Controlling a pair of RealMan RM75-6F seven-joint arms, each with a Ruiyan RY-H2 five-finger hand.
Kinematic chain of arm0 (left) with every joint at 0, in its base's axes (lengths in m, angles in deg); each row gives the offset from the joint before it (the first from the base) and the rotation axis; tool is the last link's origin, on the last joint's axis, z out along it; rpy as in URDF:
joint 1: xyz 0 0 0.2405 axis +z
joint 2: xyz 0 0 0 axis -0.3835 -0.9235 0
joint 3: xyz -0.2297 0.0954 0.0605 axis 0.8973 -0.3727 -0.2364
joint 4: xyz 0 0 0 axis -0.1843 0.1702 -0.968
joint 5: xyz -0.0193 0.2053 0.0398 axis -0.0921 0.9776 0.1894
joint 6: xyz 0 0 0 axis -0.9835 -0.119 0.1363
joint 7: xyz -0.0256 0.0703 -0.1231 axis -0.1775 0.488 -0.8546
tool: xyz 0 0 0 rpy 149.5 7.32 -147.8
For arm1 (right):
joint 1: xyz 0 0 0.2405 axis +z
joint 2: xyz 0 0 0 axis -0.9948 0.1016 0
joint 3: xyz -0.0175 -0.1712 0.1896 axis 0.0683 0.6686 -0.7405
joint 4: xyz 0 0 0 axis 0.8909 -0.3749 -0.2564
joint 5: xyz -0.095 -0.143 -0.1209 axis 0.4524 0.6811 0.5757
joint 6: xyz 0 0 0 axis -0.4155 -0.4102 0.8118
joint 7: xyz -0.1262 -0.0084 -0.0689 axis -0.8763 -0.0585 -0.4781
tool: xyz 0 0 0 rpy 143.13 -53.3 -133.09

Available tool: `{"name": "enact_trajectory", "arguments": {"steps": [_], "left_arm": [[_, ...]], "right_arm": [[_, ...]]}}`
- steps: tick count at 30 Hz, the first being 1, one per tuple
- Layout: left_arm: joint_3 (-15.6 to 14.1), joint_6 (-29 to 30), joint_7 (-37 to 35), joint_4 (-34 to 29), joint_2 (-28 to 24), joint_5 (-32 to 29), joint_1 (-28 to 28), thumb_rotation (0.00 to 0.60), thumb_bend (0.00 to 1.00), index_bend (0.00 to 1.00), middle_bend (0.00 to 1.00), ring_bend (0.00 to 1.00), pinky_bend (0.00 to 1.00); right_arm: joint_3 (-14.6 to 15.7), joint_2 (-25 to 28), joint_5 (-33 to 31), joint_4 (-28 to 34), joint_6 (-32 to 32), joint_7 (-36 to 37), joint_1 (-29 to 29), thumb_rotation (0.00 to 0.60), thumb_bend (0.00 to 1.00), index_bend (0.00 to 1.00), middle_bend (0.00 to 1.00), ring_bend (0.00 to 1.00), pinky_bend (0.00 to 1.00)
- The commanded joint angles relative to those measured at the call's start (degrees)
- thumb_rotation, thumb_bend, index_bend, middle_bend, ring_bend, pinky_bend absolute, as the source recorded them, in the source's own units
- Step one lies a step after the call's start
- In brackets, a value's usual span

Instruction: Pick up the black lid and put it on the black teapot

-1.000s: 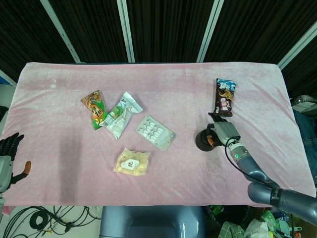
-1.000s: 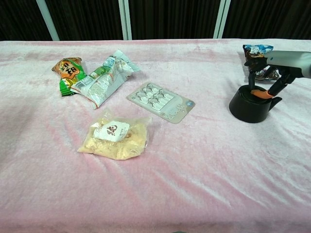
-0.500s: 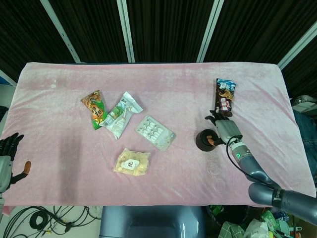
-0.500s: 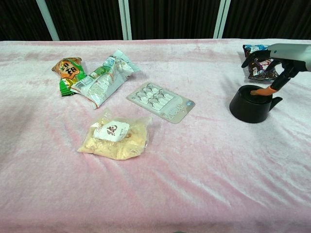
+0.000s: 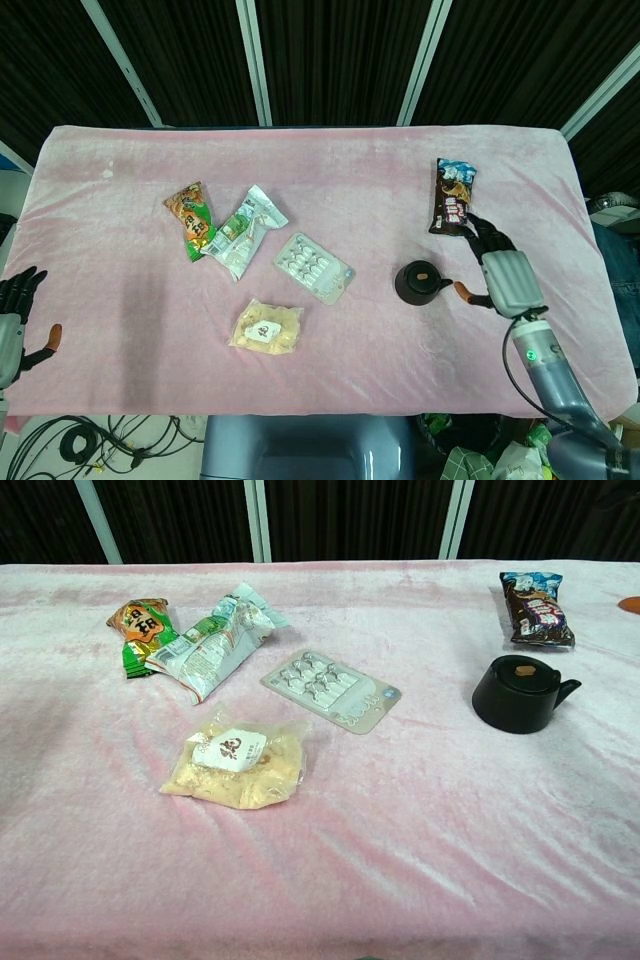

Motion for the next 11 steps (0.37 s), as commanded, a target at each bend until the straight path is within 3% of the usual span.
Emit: {"name": "enact_trajectory", "arguments": {"steps": [1,5,11], "left_arm": [[0.1,0.4,-0.3,0.1,0.1,0.3,0.1,0.600,0.44,0.08,0.02,0.00,0.01],[0.1,1.1,-0.8,0.4,0.2,1.2,0.2,0.600,0.44,0.08,0.02,0.00,0.01],[0.0,2.0,-1.6,1.3,0.5,2.7,0.2,0.600,0.44,0.08,0.02,0.00,0.01]], "right_arm": [[7.7,0.3,11.7,3.4,17.0,-6.1,-12.4,0.600,0.20,0.13,0.00,0.04,0.16],[11.5,-2.0,14.4,0.8,21.5,-9.9,-17.2,0.600,0.20,0.13,0.00,0.04,0.16],[13.2,-5.2,15.7,-2.4,23.6,-12.5,-20.2,0.600,0.20,0.12,0.00,0.04,0.16]]}}
